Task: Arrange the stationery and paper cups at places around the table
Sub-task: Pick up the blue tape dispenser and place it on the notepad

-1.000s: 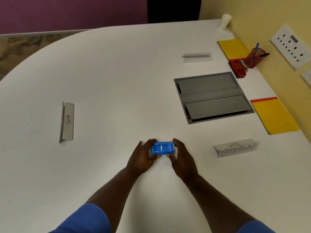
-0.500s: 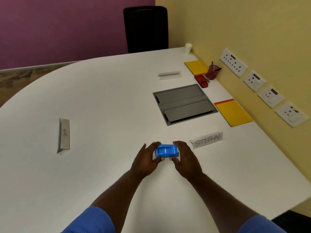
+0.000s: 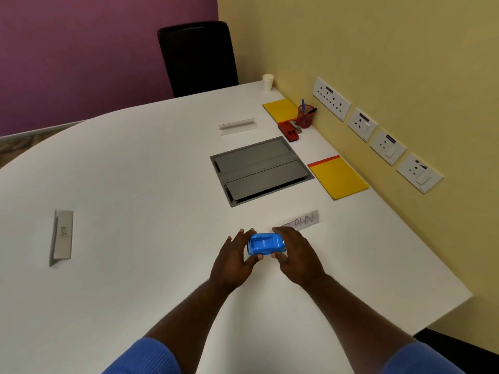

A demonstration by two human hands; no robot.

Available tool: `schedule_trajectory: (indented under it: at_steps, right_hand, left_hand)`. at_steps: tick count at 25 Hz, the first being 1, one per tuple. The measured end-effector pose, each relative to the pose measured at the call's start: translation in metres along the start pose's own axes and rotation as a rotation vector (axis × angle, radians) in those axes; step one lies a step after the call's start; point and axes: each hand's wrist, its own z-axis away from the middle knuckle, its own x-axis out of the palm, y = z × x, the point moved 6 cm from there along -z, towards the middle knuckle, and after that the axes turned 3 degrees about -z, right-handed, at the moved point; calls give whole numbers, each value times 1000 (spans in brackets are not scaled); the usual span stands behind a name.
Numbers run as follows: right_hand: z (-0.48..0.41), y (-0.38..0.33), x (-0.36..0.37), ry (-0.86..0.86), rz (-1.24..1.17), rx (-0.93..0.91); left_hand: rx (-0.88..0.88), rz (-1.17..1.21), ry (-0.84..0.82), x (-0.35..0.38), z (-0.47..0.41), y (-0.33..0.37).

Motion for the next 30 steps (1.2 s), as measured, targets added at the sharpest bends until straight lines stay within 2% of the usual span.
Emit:
schedule_trajectory:
  at_steps: [8, 14, 20, 24, 30]
  right_hand:
    - [-53, 77, -54, 55, 44, -9]
    - [-125, 147, -72, 180, 127, 100]
    - [-184, 215, -73, 338, 206, 230]
    - [-210, 257, -56, 385, 230, 300]
    - [-256, 307, -46, 460, 275, 331]
  left_hand:
    - [95, -81, -91, 40, -105, 41]
    - [230, -217, -148, 71, -216, 42]
    - [115, -474, -212, 133, -314, 12]
    - [56, -544, -279, 188, -354, -7]
    - [115, -549, -116, 222, -367, -22]
